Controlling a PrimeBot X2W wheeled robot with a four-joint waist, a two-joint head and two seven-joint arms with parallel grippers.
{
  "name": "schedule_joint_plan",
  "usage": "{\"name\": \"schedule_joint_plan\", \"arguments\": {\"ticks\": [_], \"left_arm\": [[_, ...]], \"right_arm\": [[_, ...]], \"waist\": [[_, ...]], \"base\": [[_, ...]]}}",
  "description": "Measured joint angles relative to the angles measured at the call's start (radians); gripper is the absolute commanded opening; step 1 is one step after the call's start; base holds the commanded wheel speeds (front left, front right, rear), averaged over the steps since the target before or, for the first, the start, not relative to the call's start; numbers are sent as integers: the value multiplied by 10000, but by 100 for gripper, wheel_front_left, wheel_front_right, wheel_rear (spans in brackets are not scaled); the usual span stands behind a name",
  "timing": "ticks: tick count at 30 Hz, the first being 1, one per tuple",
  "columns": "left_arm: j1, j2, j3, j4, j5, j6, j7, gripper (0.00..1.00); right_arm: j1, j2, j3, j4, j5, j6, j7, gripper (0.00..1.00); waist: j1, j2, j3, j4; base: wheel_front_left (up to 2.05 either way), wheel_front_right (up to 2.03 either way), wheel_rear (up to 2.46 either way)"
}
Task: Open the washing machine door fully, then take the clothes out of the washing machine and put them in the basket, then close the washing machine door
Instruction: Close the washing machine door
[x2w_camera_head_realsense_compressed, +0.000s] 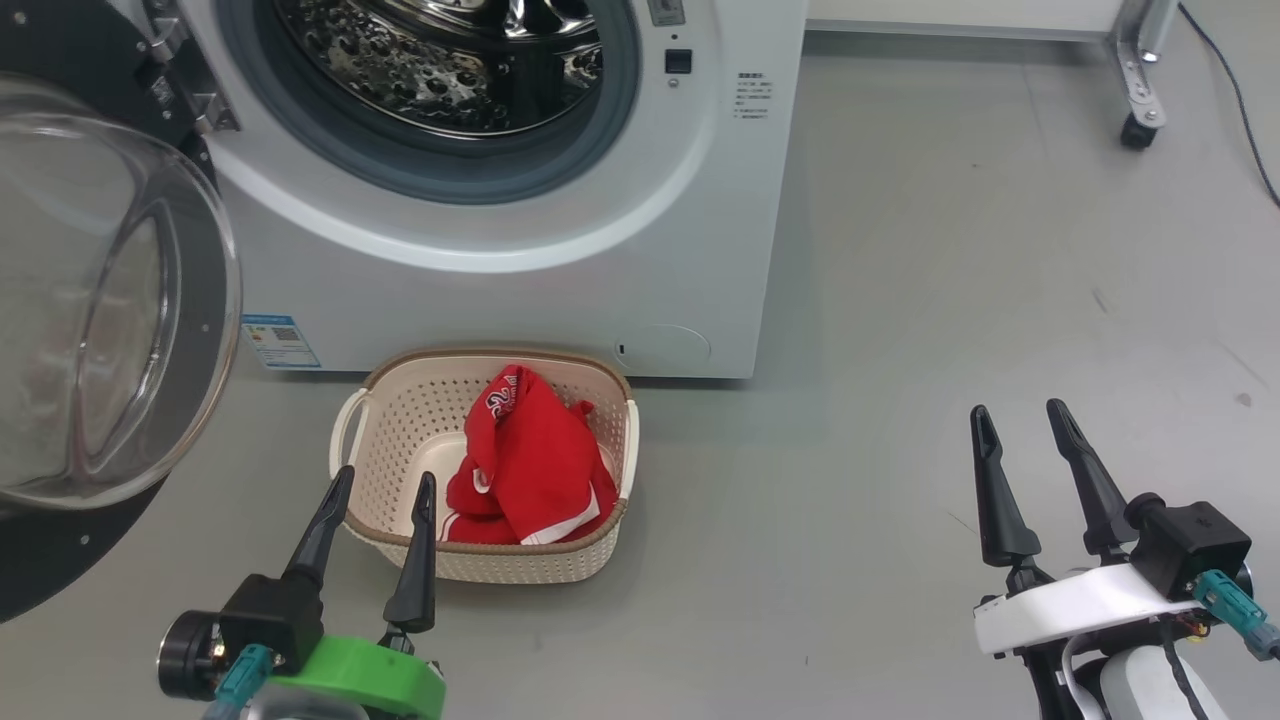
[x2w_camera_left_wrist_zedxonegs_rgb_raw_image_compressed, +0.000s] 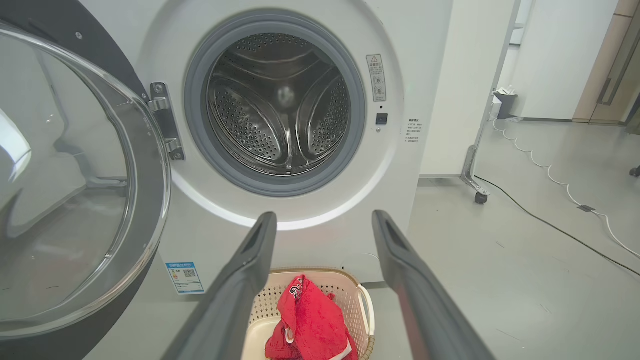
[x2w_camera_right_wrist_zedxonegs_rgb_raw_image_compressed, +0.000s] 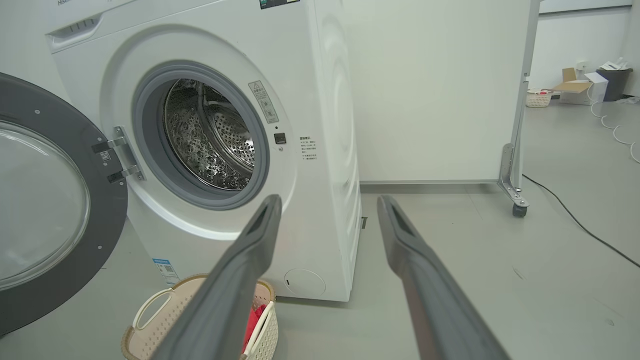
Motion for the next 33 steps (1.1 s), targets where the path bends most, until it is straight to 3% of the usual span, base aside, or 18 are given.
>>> {"name": "schedule_joint_plan", "arguments": {"ticks": [22,33], "left_arm": [[12,4,56,19,-54,157,0,100],[106,8,228,6,-25,169,0,100]], "right_arm": [[199,-29,479,35,13,0,0,100],[217,8,752,73,13,0,0,100]], "waist": [[0,0,-338,2651],[0,0,-542,3536]], "base": [[0,0,0],[0,0,0]]}}
